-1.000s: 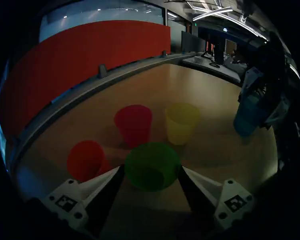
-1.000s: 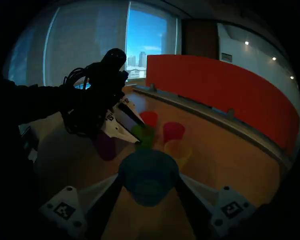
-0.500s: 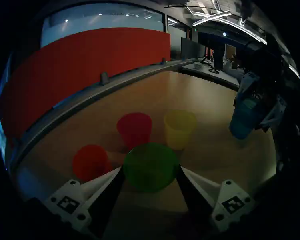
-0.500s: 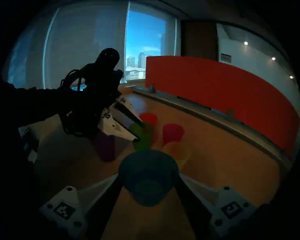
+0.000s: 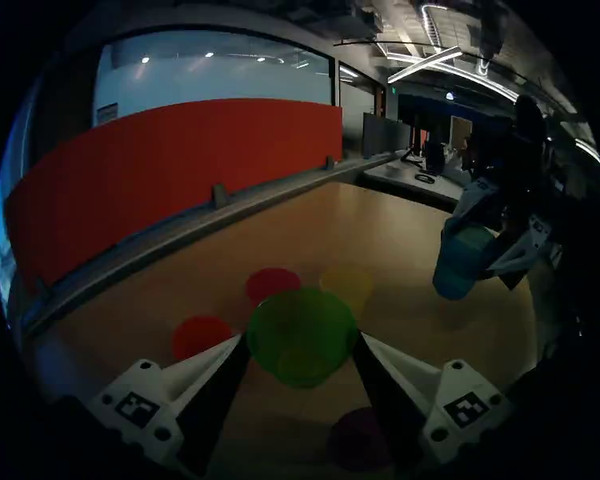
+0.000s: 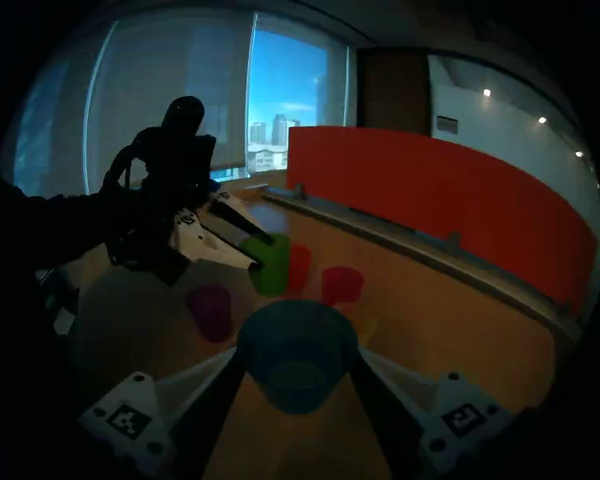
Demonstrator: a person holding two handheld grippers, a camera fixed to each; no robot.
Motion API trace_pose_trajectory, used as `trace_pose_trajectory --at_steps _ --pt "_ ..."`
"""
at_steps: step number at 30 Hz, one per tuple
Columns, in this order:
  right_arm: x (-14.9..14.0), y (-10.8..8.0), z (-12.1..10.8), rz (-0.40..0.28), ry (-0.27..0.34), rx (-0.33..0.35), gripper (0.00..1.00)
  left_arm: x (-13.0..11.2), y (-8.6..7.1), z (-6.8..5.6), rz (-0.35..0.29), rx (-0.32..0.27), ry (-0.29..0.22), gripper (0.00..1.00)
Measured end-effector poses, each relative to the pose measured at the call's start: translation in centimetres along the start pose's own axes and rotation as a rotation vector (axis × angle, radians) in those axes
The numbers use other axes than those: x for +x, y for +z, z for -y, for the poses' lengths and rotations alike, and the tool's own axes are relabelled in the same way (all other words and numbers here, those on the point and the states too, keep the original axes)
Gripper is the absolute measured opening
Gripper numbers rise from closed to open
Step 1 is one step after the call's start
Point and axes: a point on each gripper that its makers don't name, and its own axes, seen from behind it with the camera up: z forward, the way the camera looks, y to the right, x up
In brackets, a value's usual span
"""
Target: Pour water
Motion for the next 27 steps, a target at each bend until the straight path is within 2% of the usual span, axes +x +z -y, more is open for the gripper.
trace_pose_trajectory --at_steps 11,18,27 --pt "2.3 -0.2 0.5 -0.048 -0.003 0.0 0.9 4.2 -4.3 0.2 -0.135 0.007 -0.018 0.87" --pt "3.4 -0.3 0.8 -0.08 -0.006 0.0 0.9 5.3 -6.0 0.1 -0.18 0.007 -0.026 0.88" --pt "4.9 -0.7 0.9 -0.126 0.003 -0.006 0.9 7.2 -8.3 -0.8 -0.264 -0.003 -0.034 0.88"
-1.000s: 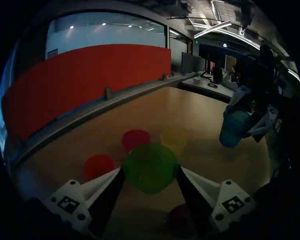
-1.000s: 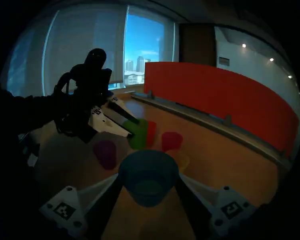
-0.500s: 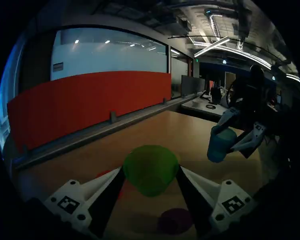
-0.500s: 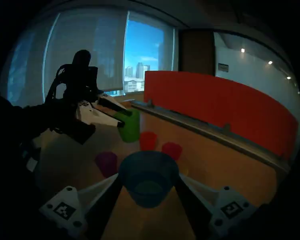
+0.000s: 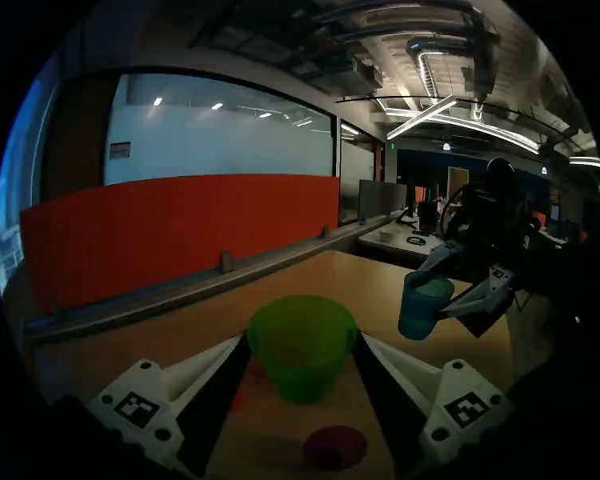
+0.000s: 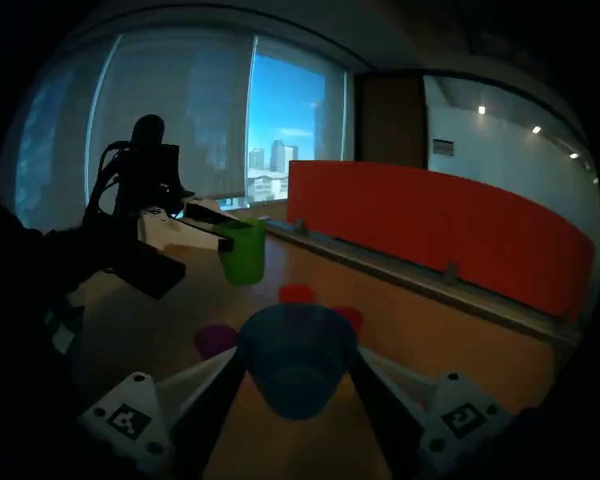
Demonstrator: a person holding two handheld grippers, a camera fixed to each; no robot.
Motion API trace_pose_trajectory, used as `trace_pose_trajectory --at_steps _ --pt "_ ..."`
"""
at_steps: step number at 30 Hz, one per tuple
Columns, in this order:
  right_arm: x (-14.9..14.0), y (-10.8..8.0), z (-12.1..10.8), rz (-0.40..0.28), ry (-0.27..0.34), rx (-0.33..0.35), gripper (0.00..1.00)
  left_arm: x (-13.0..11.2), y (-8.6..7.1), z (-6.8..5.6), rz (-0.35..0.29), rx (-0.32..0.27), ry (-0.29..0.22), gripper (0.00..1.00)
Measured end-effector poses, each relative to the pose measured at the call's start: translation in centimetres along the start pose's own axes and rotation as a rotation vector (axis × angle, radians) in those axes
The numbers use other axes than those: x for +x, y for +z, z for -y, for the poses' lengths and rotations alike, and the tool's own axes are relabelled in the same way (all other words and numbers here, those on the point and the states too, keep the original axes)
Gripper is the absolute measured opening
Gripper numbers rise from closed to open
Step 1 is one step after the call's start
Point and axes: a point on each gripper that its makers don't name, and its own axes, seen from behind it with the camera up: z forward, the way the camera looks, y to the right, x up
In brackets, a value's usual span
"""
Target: Pour water
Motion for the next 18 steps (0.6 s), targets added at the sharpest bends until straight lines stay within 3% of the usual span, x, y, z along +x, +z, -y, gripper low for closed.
trace_pose_trajectory --at_steps 12,18 --pt "2.3 -0.1 0.4 -0.058 -0.005 0.001 0.89 3.8 -2.2 -2.6 -0.129 -0.033 0.015 0.88" --pt "2.8 -0.1 0.4 -0.07 -0.003 0.003 0.9 4.5 -2.6 -3.0 -0.145 -0.034 0.017 0.88"
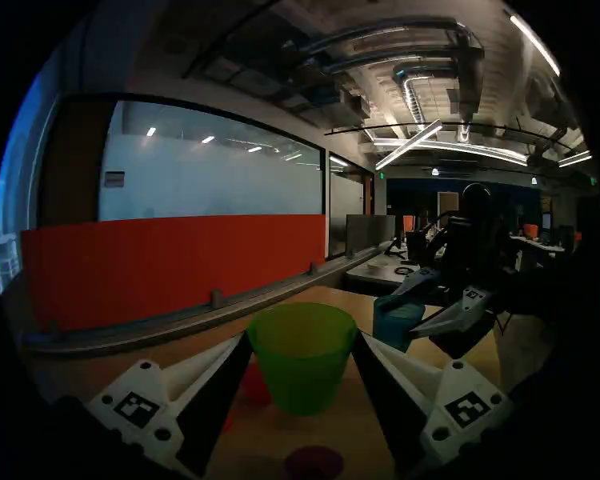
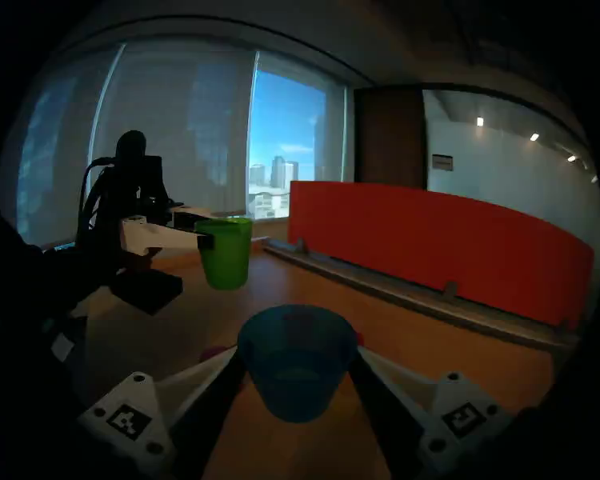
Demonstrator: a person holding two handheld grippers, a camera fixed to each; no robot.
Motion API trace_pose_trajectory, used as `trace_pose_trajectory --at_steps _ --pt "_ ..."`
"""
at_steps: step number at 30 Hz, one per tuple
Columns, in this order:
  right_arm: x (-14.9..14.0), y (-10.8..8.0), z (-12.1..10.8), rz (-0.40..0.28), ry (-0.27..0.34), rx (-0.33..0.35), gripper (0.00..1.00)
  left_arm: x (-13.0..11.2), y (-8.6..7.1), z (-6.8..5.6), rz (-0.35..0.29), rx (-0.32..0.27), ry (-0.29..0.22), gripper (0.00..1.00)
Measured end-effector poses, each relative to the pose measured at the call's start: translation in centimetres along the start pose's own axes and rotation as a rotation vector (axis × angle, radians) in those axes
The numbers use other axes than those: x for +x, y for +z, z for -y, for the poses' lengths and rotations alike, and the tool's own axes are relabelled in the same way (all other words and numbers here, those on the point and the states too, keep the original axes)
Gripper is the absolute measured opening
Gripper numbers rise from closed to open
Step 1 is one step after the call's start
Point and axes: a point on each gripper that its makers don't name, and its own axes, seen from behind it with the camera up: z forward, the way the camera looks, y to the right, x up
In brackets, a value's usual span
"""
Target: Pour water
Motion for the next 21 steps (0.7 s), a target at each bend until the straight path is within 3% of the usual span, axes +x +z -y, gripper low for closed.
trace_pose_trajectory --at_steps 21 --pt "1.9 0.4 -0.1 -0.09 0.015 0.004 0.9 -0.3 -0.2 -0.1 -0.007 0.001 -0.003 0.88"
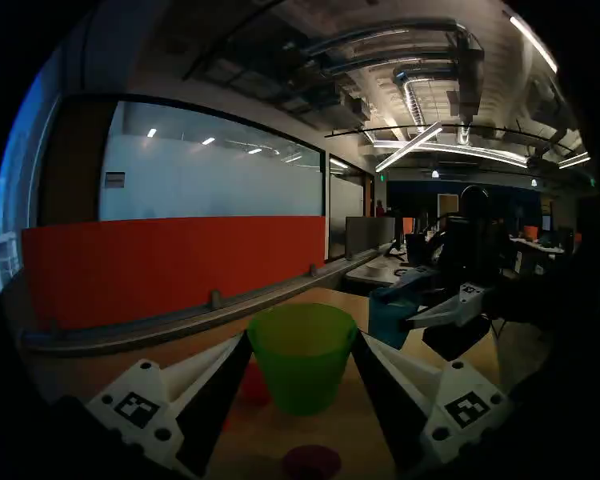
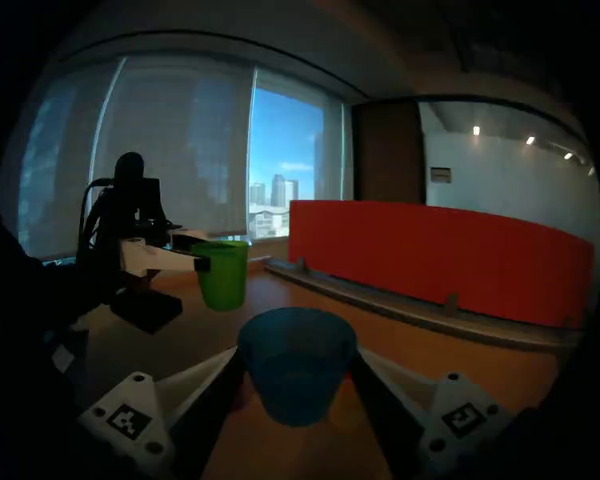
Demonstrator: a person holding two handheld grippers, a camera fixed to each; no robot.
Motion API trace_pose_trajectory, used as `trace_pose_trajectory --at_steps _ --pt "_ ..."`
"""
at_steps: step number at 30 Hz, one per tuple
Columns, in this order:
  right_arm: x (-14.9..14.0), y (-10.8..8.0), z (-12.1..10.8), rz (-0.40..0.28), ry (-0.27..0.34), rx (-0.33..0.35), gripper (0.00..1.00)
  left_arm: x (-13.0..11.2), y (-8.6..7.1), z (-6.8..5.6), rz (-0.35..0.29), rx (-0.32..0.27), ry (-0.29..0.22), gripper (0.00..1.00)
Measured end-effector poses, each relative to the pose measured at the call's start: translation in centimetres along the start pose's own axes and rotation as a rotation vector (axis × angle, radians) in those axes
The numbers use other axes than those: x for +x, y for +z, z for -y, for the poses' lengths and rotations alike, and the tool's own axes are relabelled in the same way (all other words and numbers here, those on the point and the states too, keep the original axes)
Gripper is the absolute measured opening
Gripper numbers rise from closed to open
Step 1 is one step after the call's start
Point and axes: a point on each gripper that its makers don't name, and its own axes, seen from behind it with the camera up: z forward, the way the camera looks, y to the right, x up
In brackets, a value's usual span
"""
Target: Pour water
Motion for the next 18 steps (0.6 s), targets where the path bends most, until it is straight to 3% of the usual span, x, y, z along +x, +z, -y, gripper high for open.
trace_pose_trajectory --at_steps 18 --pt "1.3 0.4 0.0 -0.018 -0.037 0.006 0.9 -0.7 -0.4 -0.3 0.014 -0.005 0.01 0.88"
